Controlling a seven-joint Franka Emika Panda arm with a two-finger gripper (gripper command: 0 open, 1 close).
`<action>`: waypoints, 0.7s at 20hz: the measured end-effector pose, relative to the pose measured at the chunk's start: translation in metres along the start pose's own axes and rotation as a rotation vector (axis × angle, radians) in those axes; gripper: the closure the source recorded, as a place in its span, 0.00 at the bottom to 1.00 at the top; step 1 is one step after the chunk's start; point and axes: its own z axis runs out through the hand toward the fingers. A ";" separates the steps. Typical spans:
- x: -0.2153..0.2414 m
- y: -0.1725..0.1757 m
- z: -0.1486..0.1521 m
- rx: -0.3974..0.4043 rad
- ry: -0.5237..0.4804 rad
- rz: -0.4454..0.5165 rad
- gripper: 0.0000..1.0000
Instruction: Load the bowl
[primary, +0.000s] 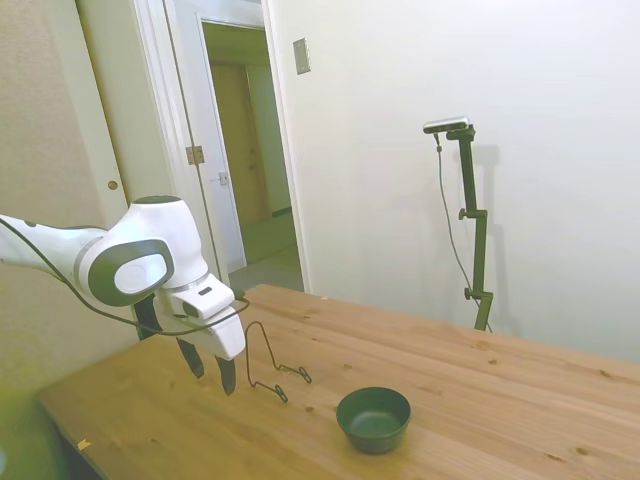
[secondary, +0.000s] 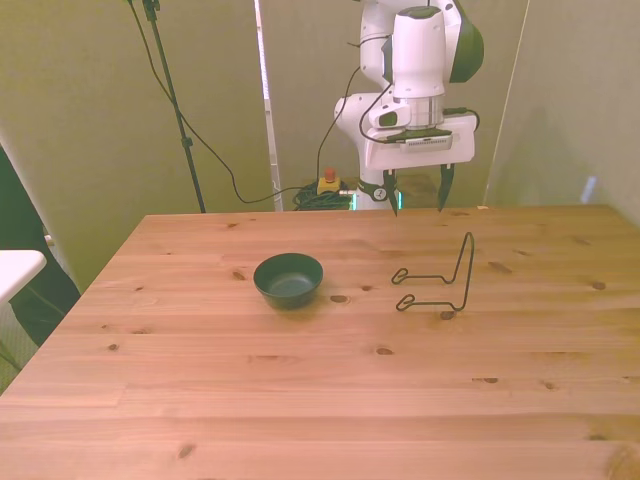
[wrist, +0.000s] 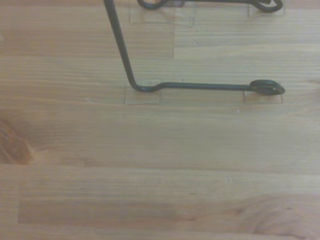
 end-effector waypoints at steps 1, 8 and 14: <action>0.000 0.000 0.001 -0.002 -0.001 0.000 0.00; 0.038 0.010 -0.037 -0.062 0.183 0.123 0.00; 0.109 0.040 -0.048 -0.083 0.205 0.233 0.00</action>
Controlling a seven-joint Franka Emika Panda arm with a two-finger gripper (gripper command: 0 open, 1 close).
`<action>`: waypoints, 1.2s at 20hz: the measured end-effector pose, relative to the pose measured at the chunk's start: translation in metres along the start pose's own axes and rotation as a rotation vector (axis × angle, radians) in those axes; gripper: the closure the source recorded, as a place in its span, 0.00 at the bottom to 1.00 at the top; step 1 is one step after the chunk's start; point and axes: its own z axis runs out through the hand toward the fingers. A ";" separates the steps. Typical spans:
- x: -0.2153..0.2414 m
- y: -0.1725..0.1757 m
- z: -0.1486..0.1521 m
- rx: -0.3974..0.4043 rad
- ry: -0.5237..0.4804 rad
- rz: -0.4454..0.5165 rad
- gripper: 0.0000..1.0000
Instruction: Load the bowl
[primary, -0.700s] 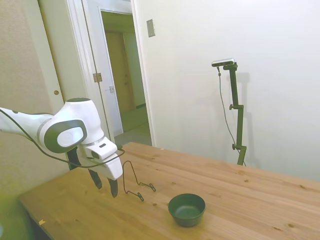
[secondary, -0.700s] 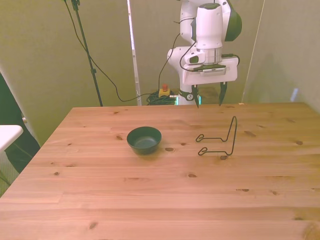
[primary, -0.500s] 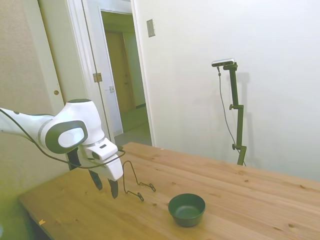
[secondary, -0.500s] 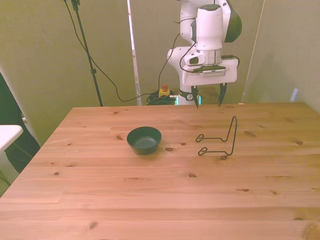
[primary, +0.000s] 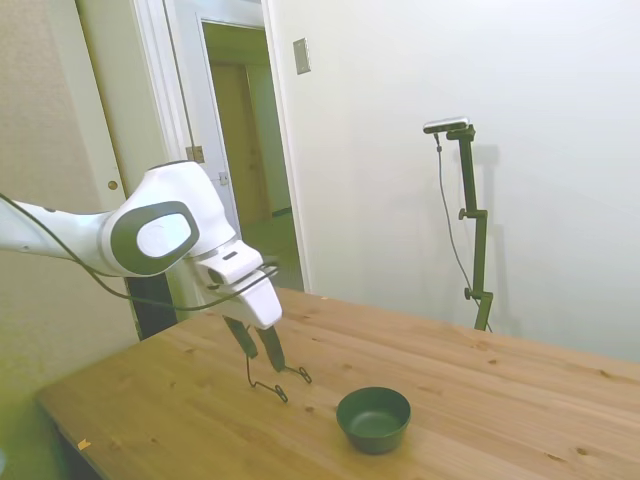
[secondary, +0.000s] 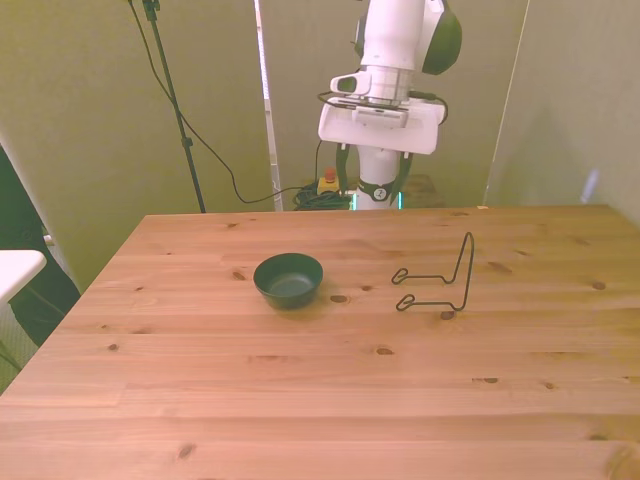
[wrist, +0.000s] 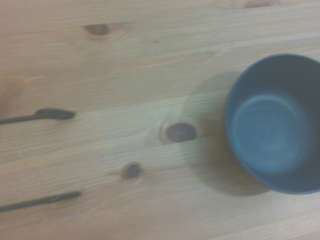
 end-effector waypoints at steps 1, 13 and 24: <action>0.015 0.001 0.007 -0.008 -0.008 0.015 0.00; 0.075 -0.037 0.050 -0.118 -0.022 -0.059 0.00; 0.087 -0.058 0.081 -0.130 -0.034 -0.107 0.00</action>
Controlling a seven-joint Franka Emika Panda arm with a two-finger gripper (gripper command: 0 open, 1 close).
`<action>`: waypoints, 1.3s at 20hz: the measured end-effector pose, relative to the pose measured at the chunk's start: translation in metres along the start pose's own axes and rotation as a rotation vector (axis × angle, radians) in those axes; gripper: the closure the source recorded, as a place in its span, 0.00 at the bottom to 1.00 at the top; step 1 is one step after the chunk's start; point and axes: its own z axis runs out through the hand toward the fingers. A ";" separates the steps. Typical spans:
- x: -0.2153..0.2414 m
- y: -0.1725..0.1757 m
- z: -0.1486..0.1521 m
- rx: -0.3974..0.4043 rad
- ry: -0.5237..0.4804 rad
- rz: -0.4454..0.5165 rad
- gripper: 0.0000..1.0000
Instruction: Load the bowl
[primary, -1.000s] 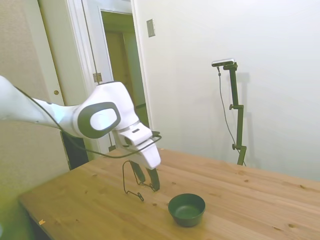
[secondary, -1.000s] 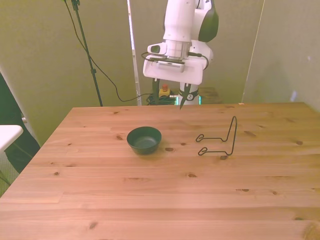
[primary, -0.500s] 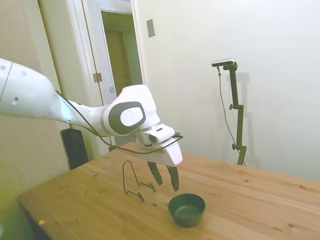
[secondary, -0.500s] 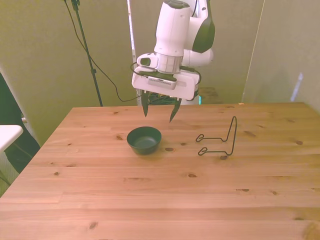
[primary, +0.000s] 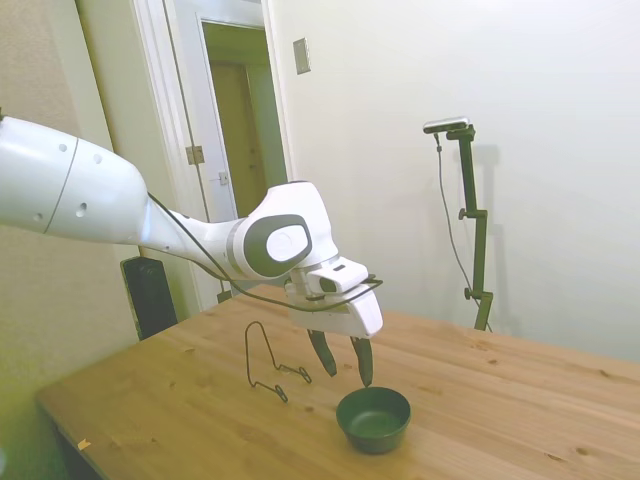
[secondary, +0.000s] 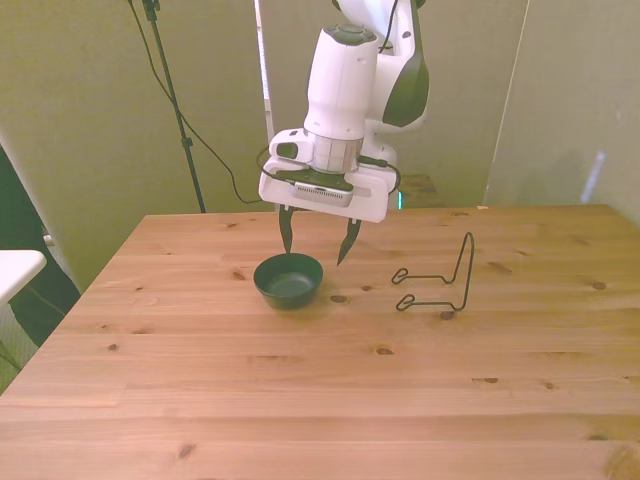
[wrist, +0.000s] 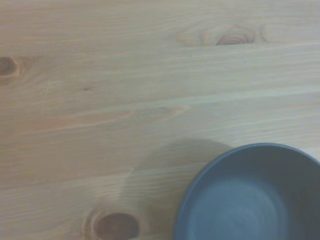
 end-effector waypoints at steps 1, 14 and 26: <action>0.000 -0.002 0.005 -0.001 -0.001 0.000 0.00; -0.006 -0.018 0.042 -0.027 -0.019 0.020 0.00; -0.006 -0.018 0.051 -0.035 -0.021 0.052 1.00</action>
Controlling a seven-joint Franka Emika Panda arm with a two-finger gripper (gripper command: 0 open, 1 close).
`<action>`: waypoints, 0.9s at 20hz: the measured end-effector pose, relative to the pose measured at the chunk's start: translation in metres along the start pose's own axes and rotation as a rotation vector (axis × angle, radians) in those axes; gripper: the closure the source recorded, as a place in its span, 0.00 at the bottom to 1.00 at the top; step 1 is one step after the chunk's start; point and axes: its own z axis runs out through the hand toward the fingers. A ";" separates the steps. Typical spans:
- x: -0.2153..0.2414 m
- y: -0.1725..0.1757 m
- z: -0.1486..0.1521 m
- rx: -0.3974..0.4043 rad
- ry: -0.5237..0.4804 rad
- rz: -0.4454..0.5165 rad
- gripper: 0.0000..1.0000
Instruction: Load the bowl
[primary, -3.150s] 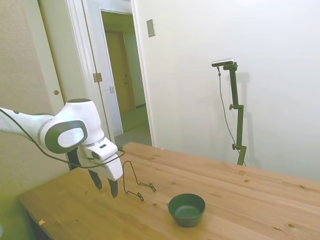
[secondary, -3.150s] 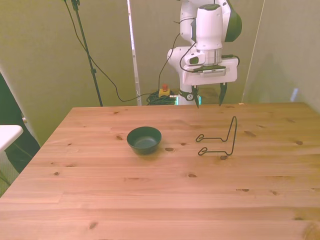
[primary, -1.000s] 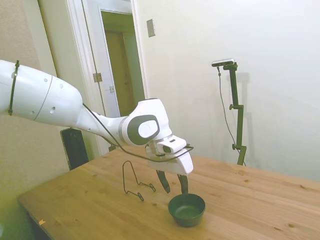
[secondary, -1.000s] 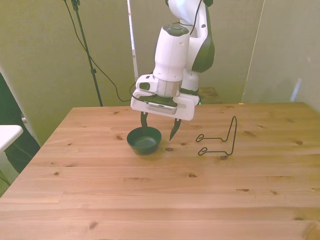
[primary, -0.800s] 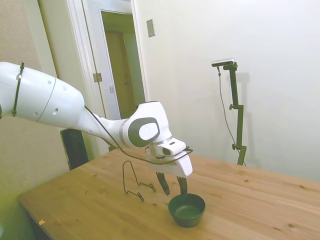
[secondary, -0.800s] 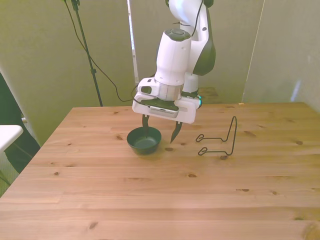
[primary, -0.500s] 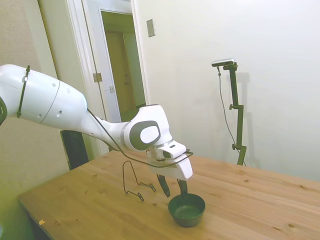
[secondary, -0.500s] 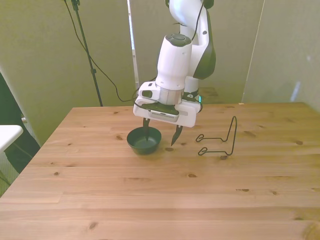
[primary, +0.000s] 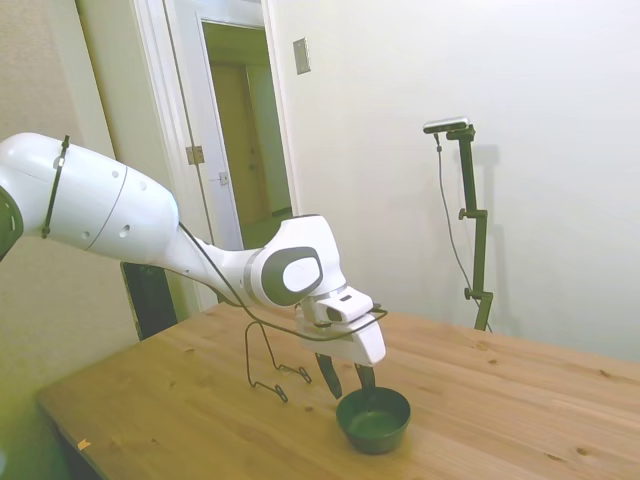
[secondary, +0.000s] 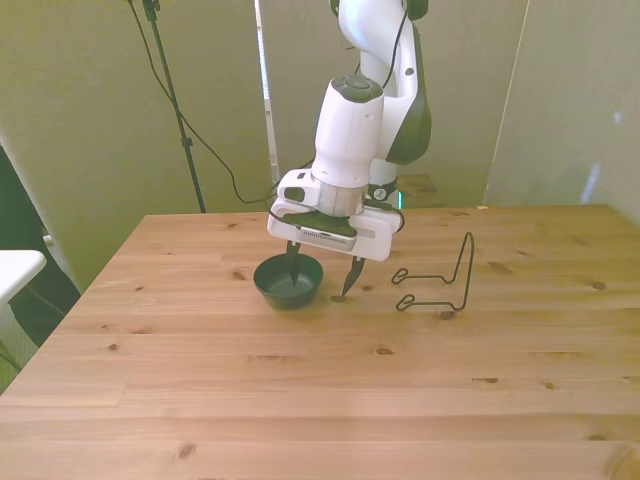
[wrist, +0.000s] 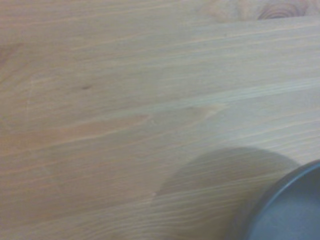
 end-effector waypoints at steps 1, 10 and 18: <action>0.000 0.000 0.000 0.000 0.000 0.001 1.00; -0.006 -0.005 0.000 -0.002 0.000 0.001 1.00; -0.010 -0.002 0.009 -0.014 -0.011 0.002 1.00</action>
